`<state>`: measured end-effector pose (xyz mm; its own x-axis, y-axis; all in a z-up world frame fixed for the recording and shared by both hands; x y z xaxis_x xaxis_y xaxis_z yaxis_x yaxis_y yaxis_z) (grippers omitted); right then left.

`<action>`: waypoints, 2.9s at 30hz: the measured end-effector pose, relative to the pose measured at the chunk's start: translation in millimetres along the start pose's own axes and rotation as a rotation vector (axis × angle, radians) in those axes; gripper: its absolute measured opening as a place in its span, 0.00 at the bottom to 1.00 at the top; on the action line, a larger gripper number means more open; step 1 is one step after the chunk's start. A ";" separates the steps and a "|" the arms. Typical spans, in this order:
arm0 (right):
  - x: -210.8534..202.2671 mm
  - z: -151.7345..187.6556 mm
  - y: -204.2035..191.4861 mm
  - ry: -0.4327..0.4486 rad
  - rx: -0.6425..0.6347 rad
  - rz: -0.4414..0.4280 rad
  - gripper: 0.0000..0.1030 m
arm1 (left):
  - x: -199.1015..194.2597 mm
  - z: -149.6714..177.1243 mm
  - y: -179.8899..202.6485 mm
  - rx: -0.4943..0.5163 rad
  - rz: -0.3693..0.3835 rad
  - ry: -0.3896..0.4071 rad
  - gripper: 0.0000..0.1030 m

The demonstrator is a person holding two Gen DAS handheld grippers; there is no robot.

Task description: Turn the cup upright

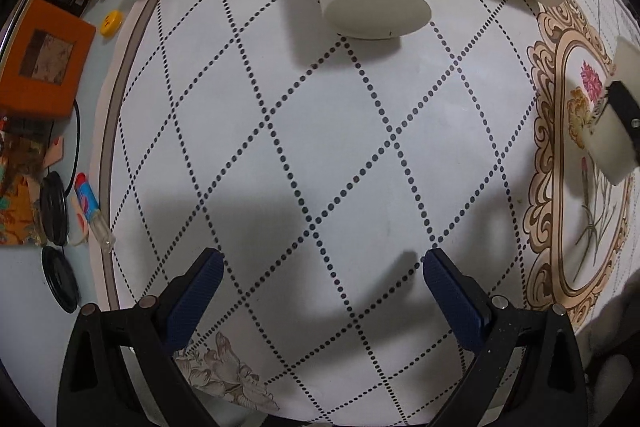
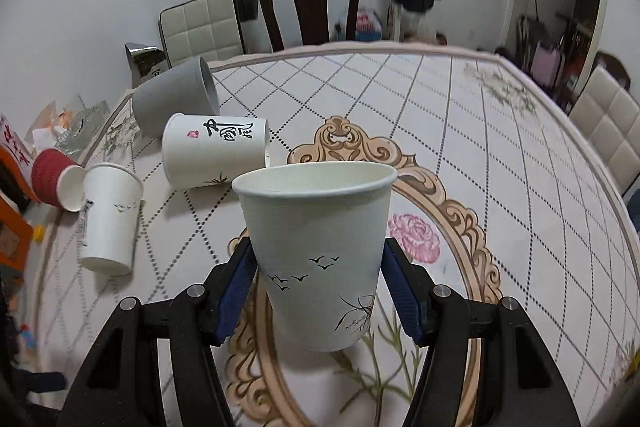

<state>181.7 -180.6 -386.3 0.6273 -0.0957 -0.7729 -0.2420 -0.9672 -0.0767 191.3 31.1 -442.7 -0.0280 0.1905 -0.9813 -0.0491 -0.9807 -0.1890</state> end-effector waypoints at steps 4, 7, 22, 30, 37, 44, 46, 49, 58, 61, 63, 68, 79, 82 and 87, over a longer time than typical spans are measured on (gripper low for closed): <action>-5.4 8.3 -2.0 0.034 -0.039 -0.003 0.63 | 0.6 2.7 7.3 0.016 -0.007 0.010 0.99; -13.5 14.9 -1.7 0.016 -0.050 -0.009 0.64 | -2.1 9.2 8.1 0.022 -0.010 0.020 0.99; -61.0 31.3 15.7 -0.090 -0.072 0.019 0.87 | -67.3 46.2 2.7 0.026 -0.018 0.167 0.99; -151.7 18.7 35.1 -0.103 -0.031 0.069 1.00 | -147.2 58.8 -3.6 0.044 0.004 0.329 0.99; -246.6 -3.9 35.5 -0.087 -0.038 0.063 1.00 | -217.0 80.1 -14.9 0.023 0.033 0.456 0.99; -332.1 -20.5 41.8 -0.046 -0.056 0.029 1.00 | -278.5 117.8 -21.2 -0.010 0.052 0.546 0.99; -354.3 -22.3 44.2 -0.035 -0.062 0.018 1.00 | -295.0 131.2 -22.8 -0.024 0.055 0.568 0.99; -384.6 -22.0 46.2 -0.018 -0.082 0.009 1.00 | -317.9 151.0 -24.4 -0.037 0.058 0.606 0.99; -443.6 -14.0 55.5 0.021 -0.105 -0.007 1.00 | -350.6 202.0 -28.1 -0.071 0.041 0.655 0.99; -456.5 -10.0 58.6 0.032 -0.108 -0.006 1.00 | -354.2 213.9 -28.0 -0.075 0.036 0.662 0.99; -463.5 -6.4 60.2 0.033 -0.109 -0.012 1.00 | -355.4 220.2 -27.7 -0.080 0.036 0.663 0.99; -472.9 -2.4 62.3 0.050 -0.114 -0.003 1.00 | -361.1 227.0 -30.8 -0.090 0.020 0.691 0.99; -479.2 0.3 57.6 0.059 -0.111 0.007 1.00 | -363.9 231.2 -38.7 -0.095 0.017 0.702 1.00; -478.2 0.7 56.3 0.059 -0.109 0.005 1.00 | -365.4 232.5 -40.3 -0.097 0.014 0.704 1.00; -478.8 0.9 55.4 0.060 -0.106 0.004 1.00 | -367.6 231.8 -43.4 -0.093 0.014 0.708 1.00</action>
<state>-132.7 -188.2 -21.0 0.6702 -0.1104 -0.7339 -0.1666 -0.9860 -0.0038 -27.8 13.5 -65.2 0.6283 0.1357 -0.7661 0.0329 -0.9884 -0.1481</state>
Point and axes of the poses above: each gripper's, at about its wrist camera, not at the fingertips, and x roughly the way its jaws point, y to its right, z to its underside, the point moved 8 cm from there along x, roughly the way its jaws point, and after that the axes turned 5 degrees about -z, right-handed, at the moved point
